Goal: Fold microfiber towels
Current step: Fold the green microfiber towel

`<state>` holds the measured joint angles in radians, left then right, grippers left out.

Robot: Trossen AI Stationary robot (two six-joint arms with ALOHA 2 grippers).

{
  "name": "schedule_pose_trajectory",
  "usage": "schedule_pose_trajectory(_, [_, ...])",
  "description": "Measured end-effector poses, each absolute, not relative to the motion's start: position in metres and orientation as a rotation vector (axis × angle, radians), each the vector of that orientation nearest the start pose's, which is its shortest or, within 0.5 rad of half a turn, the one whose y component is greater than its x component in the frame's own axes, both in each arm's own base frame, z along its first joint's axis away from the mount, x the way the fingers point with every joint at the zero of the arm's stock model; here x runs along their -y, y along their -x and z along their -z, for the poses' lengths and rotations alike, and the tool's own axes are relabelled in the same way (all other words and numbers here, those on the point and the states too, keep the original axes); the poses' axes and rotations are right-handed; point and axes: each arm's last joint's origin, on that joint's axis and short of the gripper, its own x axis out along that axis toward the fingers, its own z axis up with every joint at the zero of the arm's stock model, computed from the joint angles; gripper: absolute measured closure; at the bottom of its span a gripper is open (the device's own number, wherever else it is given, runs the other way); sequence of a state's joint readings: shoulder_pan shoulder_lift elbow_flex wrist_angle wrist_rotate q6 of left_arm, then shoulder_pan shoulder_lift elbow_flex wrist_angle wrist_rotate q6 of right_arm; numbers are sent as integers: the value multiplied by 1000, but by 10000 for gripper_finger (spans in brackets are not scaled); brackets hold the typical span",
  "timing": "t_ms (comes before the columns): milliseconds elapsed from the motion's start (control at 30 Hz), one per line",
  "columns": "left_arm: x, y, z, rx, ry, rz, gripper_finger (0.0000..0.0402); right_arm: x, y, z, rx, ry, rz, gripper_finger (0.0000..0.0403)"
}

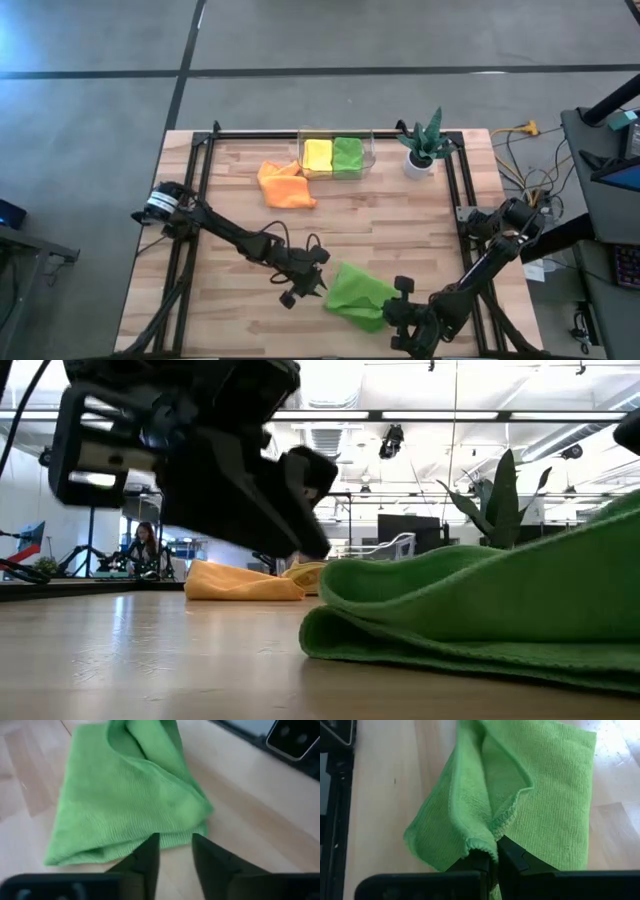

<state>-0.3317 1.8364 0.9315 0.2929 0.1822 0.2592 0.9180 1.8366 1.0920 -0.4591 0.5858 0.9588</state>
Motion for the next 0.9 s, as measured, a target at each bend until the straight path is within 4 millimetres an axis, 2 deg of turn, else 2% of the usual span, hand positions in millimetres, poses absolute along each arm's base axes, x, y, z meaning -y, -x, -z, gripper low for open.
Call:
schedule_pose_trajectory(167, [121,-347,-172,-447,-277,540,236,-263,-222,-151,-885,-70,143,394])
schedule_pose_trajectory(300, [118,-357,-182,-395,-194,490,224,-265,-223,-152,-873,-86,135,394])
schedule_pose_trajectory(667, [121,-387,-140,-514,-106,500,278,-264,-223,-152,-869,-89,138,394])
schedule_pose_trajectory(900, [106,-396,-111,-642,-57,411,300,-265,-223,-152,-878,-96,130,394])
